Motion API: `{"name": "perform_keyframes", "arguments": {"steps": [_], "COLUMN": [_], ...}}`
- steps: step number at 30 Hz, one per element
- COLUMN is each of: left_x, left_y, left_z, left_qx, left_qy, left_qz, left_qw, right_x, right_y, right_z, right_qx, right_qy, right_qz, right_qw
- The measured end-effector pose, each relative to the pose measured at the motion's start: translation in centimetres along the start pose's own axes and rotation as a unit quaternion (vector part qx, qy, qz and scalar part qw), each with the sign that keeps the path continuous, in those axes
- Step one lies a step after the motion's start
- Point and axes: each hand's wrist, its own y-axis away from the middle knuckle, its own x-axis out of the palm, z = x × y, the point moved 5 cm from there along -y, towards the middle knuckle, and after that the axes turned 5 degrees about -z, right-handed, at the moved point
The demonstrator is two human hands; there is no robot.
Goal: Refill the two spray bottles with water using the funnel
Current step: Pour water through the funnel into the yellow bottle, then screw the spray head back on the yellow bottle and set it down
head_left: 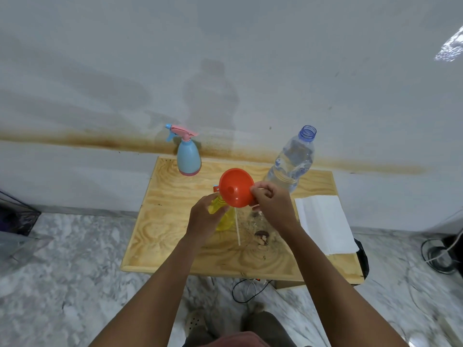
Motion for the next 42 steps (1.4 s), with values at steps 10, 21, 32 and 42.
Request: {"name": "perform_keyframes", "arguments": {"steps": [10, 21, 32, 42], "left_x": [0.1, 0.3, 0.3, 0.5], "left_y": [-0.1, -0.2, -0.1, 0.5], "left_z": [0.2, 0.3, 0.4, 0.8], "left_qx": [-0.002, -0.011, -0.026, -0.013], "left_qy": [0.023, 0.054, 0.040, 0.056], "left_qz": [0.003, 0.013, 0.001, 0.003], "left_qw": [1.000, 0.998, 0.999, 0.998], "right_x": [-4.8, -2.0, -2.3, -1.2], "right_y": [1.3, -0.1, -1.5, -0.8], "right_z": [-4.2, -12.3, -17.8, -10.5], "right_qx": [-0.169, -0.249, -0.150, -0.166], "right_qy": [0.202, 0.446, 0.479, 0.350], "right_qz": [-0.079, -0.039, 0.014, -0.055], "right_qw": [0.961, 0.859, 0.865, 0.920]}}
